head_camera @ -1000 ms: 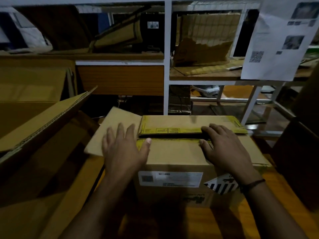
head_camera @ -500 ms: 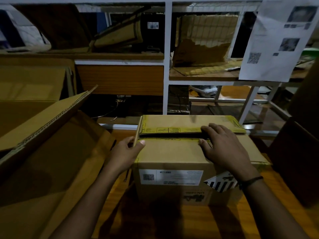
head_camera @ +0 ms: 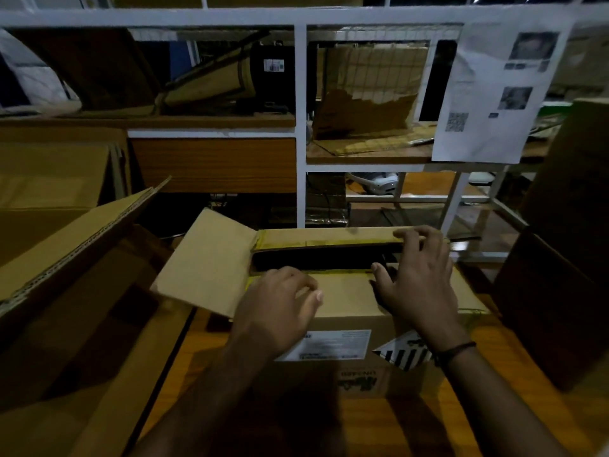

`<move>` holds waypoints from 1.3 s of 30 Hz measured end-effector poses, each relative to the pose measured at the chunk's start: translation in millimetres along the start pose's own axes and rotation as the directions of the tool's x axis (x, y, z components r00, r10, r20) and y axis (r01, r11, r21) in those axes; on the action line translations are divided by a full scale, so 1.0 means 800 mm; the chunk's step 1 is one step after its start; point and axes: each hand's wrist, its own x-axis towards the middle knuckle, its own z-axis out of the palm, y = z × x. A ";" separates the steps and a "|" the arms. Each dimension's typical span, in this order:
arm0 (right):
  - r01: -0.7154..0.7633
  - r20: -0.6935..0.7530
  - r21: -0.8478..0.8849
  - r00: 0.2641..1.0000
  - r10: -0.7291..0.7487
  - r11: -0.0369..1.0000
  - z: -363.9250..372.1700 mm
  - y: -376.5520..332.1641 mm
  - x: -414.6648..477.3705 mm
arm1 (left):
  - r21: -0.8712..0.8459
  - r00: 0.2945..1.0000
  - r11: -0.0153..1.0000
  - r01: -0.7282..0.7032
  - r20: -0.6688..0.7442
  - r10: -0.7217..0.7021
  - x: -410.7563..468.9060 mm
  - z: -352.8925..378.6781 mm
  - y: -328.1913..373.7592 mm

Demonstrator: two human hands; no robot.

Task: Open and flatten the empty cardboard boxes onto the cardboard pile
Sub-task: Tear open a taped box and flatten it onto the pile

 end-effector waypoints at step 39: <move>0.382 0.467 -0.226 0.850 -0.245 0.896 0.074 -0.035 0.139 | 0.288 0.999 0.957 0.022 0.029 -0.032 0.196 0.079 -0.053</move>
